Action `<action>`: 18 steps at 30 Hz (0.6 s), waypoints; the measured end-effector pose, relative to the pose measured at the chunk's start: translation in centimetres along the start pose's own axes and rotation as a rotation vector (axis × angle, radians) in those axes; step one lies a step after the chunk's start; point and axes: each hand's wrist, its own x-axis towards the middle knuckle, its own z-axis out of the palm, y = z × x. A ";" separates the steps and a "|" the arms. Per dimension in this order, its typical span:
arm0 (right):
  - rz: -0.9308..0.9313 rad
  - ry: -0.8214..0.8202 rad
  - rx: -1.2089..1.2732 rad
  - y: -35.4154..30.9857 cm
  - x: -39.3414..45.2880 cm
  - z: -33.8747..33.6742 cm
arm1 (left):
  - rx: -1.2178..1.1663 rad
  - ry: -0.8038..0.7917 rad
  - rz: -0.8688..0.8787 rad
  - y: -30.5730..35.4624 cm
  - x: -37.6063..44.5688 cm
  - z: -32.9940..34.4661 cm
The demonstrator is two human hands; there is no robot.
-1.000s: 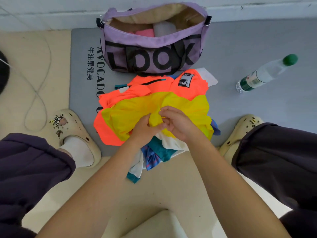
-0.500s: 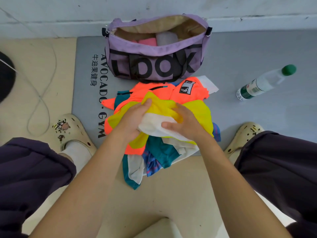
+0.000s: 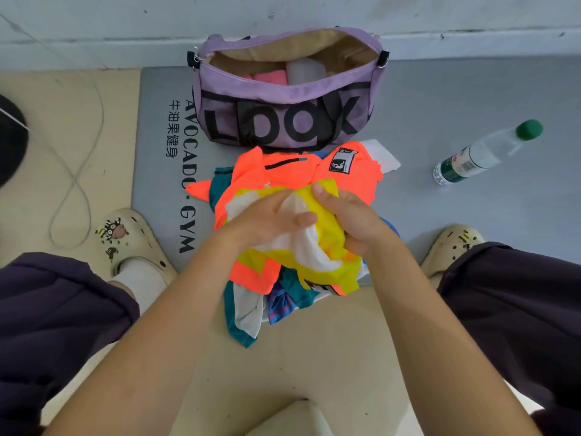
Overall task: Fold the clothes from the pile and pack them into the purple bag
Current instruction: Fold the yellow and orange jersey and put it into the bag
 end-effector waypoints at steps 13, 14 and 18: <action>-0.004 -0.264 -0.214 1.0 0.0 -0.1 | -0.375 0.401 -0.098 0.4 0.6 -0.3; -0.014 -0.226 -0.297 0.5 0.1 0.2 | -0.410 0.401 -0.099 0.4 0.6 -0.2; 0.010 -0.098 -0.528 -0.1 0.4 -0.8 | -0.387 0.391 -0.029 -0.3 0.6 0.0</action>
